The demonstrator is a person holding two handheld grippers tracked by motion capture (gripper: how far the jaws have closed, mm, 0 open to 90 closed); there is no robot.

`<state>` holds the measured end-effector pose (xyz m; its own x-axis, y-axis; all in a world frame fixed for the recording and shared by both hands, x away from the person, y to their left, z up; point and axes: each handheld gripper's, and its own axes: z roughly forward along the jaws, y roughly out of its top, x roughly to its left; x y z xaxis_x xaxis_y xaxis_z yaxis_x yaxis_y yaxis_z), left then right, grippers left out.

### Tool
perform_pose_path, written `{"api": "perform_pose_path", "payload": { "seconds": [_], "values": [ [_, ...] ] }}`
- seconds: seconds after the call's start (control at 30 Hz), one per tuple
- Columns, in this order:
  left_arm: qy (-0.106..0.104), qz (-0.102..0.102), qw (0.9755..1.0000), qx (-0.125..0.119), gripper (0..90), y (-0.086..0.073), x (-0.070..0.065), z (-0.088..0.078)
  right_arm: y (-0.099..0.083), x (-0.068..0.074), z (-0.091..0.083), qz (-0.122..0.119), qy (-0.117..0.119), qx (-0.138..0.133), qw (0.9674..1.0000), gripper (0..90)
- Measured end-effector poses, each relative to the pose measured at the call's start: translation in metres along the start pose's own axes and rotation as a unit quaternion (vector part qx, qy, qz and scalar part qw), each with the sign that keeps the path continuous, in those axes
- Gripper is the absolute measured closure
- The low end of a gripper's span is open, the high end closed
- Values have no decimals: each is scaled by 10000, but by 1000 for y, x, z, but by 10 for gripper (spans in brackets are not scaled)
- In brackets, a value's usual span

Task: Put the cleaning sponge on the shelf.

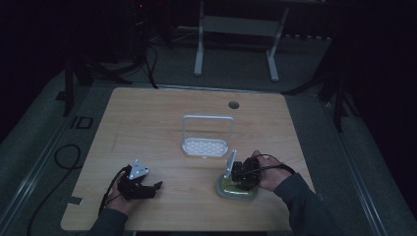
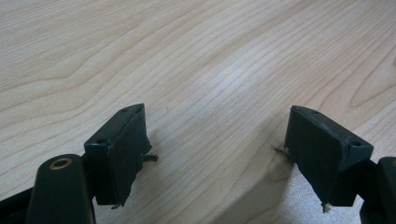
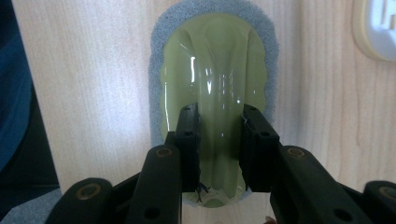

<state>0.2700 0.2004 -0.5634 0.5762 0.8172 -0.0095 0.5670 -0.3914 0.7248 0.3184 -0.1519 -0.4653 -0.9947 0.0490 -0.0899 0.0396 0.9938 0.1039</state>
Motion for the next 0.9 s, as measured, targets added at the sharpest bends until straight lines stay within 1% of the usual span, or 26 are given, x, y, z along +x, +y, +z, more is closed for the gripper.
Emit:
{"api": "perform_pose_path", "payload": {
  "seconds": [0.23,0.47,0.7,0.83,0.9],
  "values": [
    [-3,1,10000,2,216,0,0,0,5,-3,-2,-15,-129,-43,9999,714],
    [-3,1,10000,2,217,0,0,0,11,-6,-4,-35,-187,-103,9998,714],
    [-3,1,10000,1,216,0,0,0,15,-9,-6,-3,-264,-151,9995,715],
    [-3,2,10000,2,216,0,0,0,19,-12,-7,-34,-306,-197,9993,715],
    [-2,2,10000,3,216,0,0,0,21,-13,-7,-18,-370,-211,9991,715]
  ]
}}
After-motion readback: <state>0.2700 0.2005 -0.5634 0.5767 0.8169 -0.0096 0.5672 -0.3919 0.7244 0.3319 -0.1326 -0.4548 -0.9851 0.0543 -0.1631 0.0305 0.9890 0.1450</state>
